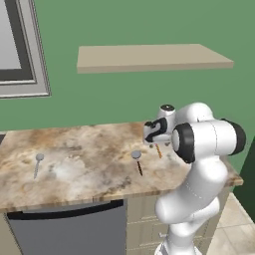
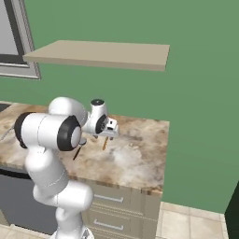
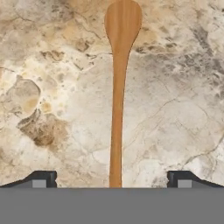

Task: Organize the utensils by type. Pick up the wooden spoons from the counter and place them in the open cabinet. Then pick up the metallic utensils from the counter and place them in the open drawer.

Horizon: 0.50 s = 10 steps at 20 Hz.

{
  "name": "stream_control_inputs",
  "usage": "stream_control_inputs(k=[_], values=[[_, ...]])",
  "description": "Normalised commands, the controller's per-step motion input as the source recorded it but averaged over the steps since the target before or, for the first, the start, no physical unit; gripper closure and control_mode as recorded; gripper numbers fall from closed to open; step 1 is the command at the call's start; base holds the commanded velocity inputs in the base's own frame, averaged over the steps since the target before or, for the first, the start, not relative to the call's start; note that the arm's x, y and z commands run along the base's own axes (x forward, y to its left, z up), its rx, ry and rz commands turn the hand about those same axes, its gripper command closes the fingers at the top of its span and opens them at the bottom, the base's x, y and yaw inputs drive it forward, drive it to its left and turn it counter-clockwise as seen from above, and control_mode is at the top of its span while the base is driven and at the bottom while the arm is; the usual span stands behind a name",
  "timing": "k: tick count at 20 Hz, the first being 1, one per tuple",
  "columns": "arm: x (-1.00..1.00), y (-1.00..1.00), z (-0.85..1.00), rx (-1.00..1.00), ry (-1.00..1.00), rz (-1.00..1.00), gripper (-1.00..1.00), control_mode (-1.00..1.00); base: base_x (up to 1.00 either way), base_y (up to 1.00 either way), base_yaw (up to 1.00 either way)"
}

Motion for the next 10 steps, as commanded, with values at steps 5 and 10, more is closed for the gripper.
stream_control_inputs(k=[5,10], values=[[0.37,-0.01,-0.34,-0.08,0.00,0.01,-1.00,-1.00,0.00,0.00,0.00],[0.41,0.00,-0.25,-0.03,0.01,0.00,-1.00,-1.00,0.00,0.00,0.00]])
